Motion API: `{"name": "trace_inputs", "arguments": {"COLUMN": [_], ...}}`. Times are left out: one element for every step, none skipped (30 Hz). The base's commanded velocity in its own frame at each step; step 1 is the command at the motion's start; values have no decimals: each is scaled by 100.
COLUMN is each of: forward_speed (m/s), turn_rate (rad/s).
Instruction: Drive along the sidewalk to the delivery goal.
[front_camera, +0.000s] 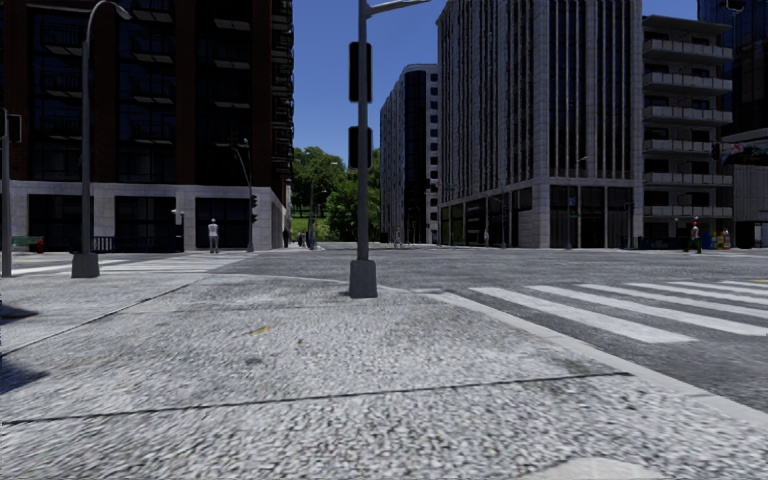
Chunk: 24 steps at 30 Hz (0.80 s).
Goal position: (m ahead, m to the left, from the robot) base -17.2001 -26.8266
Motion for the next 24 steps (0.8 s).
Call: {"name": "trace_inputs", "arguments": {"forward_speed": [200, 200, 200, 200, 200, 200, 200, 200, 200, 200, 191, 173, 166, 164, 164, 163, 163, 163, 163, 163, 163, 163, 163, 165], "turn_rate": [0, -3, -3, -6, -7, -9, -20, -34, -40, -40, -41, -41, -41, -41, -41, -42, -42, -42, -44, -45, -45, -45, -45, -45]}}
